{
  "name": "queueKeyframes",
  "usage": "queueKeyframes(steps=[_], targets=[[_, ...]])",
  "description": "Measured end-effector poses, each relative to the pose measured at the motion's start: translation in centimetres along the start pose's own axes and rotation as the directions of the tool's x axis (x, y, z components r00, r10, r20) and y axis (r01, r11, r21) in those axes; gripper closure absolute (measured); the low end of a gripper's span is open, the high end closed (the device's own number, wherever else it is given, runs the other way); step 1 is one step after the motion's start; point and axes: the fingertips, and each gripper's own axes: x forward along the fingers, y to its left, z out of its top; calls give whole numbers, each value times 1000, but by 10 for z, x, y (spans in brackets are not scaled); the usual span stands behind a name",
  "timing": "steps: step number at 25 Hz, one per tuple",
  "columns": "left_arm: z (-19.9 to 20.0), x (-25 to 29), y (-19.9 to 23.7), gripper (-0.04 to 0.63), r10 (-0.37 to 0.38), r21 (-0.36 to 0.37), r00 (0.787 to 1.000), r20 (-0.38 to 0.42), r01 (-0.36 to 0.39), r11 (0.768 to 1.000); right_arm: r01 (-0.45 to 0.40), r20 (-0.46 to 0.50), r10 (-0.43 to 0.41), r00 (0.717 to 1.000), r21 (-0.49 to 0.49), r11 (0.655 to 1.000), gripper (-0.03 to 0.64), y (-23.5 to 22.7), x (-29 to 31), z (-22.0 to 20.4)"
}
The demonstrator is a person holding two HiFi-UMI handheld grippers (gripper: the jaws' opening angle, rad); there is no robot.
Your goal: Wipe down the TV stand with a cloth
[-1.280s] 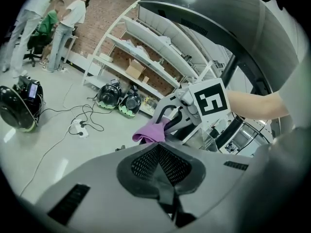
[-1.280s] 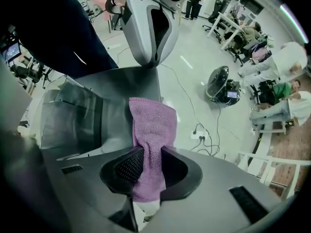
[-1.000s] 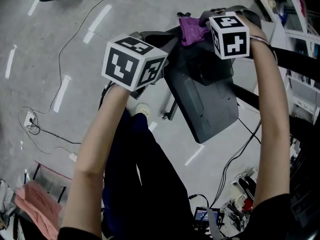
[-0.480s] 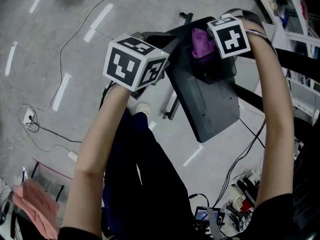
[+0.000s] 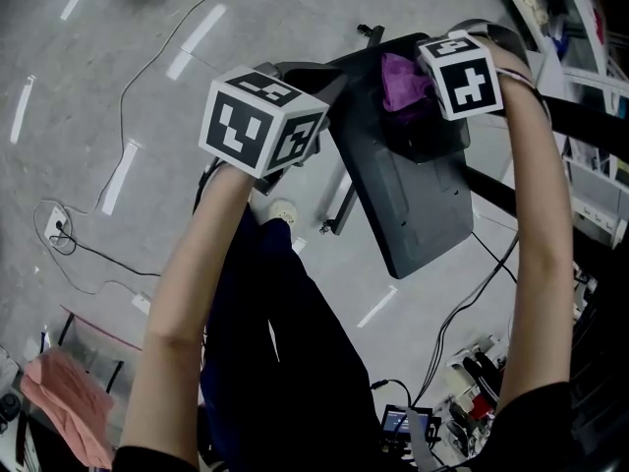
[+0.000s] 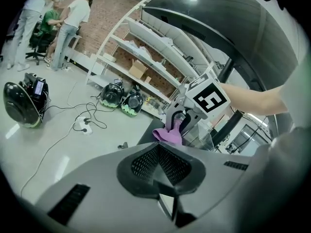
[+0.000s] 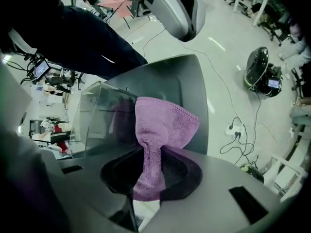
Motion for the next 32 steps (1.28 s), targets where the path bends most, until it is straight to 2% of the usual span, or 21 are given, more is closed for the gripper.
queueKeyframes(steps=[4,8,18,25,32], targets=[[1,-9,3,588,17,11,1000,-4,-17,1000,89,45,-90,995,18,996,512,-11,-24,9],[7,-21,7,588,36,13,999,10,-36,999,154,68,-154,986,-5,988,512,-21,-45,24],[19,-59,27,588,88,12,995,44,-88,996,305,152,-297,943,-34,952,512,-58,-73,79],[2,-63,34,588,88,-9,996,30,-88,996,273,150,-264,953,-44,961,512,-46,-30,110],[-17,-54,22,588,37,-2,999,-18,-37,999,301,149,-299,942,10,953,512,-33,-20,122]])
